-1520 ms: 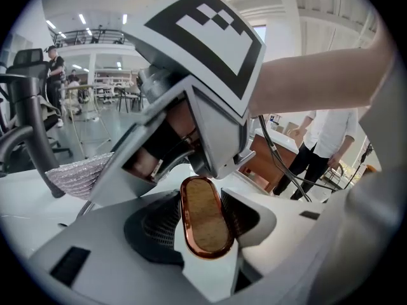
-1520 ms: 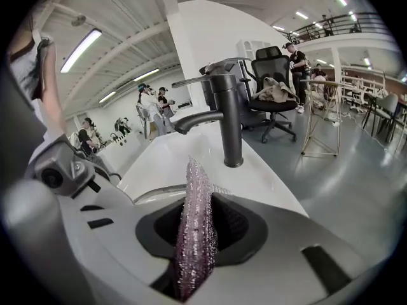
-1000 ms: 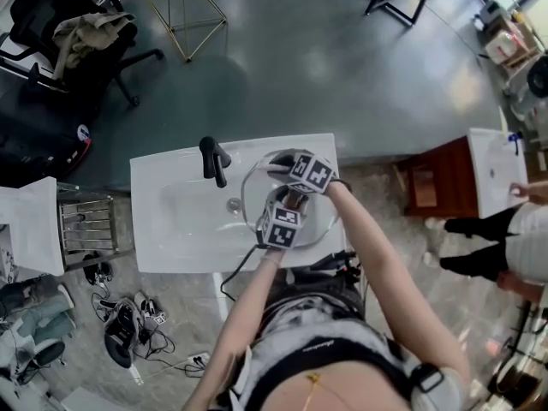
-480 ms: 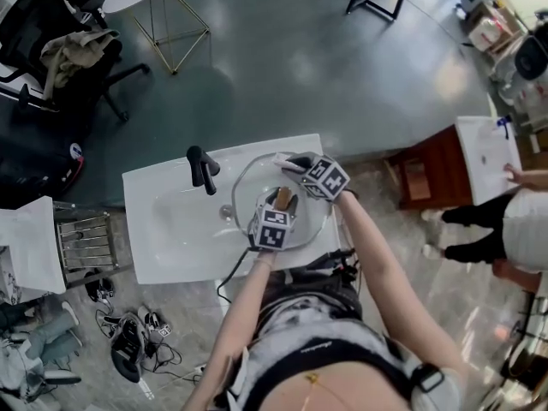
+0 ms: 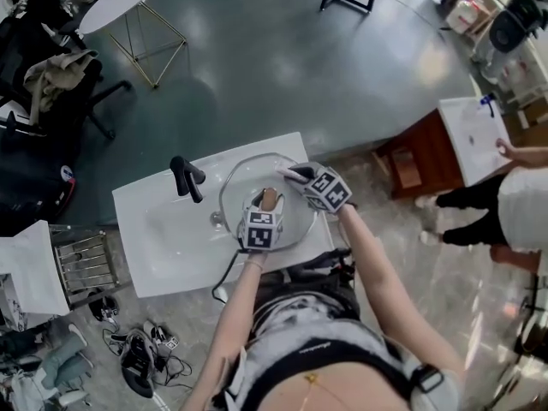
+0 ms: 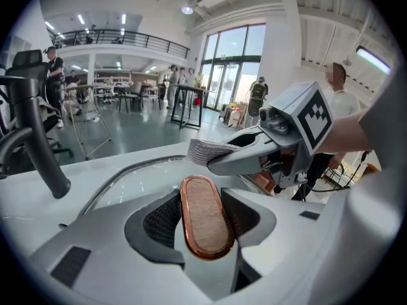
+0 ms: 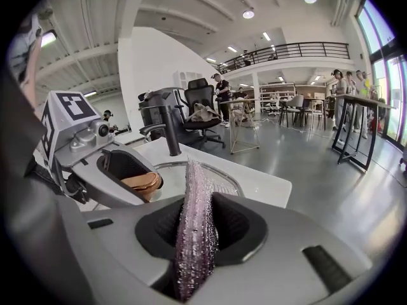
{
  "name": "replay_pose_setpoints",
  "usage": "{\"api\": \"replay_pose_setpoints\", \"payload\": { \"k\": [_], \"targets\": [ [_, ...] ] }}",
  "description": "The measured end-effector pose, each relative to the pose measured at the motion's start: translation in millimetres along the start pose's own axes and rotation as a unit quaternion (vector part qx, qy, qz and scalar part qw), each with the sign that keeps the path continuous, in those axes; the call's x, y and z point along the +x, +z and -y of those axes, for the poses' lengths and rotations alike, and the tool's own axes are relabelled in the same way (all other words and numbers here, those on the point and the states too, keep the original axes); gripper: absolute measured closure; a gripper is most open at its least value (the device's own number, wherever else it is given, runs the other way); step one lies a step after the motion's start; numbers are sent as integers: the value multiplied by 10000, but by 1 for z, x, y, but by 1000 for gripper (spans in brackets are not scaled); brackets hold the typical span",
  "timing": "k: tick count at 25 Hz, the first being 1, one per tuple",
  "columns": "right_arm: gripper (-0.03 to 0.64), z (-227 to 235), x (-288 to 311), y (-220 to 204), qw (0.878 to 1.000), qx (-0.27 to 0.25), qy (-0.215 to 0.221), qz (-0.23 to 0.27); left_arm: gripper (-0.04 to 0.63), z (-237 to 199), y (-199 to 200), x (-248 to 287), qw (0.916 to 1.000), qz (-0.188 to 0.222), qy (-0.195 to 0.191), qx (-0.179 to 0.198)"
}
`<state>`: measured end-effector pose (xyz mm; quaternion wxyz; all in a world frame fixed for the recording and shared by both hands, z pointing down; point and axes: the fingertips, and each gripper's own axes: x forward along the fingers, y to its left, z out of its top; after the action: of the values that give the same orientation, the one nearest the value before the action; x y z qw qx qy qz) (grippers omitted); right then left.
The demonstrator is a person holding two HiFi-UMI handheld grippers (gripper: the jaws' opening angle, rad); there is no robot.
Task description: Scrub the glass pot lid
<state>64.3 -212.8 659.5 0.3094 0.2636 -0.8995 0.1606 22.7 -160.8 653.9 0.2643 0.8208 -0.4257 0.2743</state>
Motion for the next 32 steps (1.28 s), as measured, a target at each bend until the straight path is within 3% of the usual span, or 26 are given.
{"api": "replay_pose_setpoints", "payload": {
  "k": [11,32],
  "targets": [
    [523,-14,-27,-27,9987,242,-343,291,394,-1,1,0,10000,11,13,-12],
    [523,-10,-3,7,9990,-301,-187,-266,394,4,3,0,10000,20,66,33]
  ]
}}
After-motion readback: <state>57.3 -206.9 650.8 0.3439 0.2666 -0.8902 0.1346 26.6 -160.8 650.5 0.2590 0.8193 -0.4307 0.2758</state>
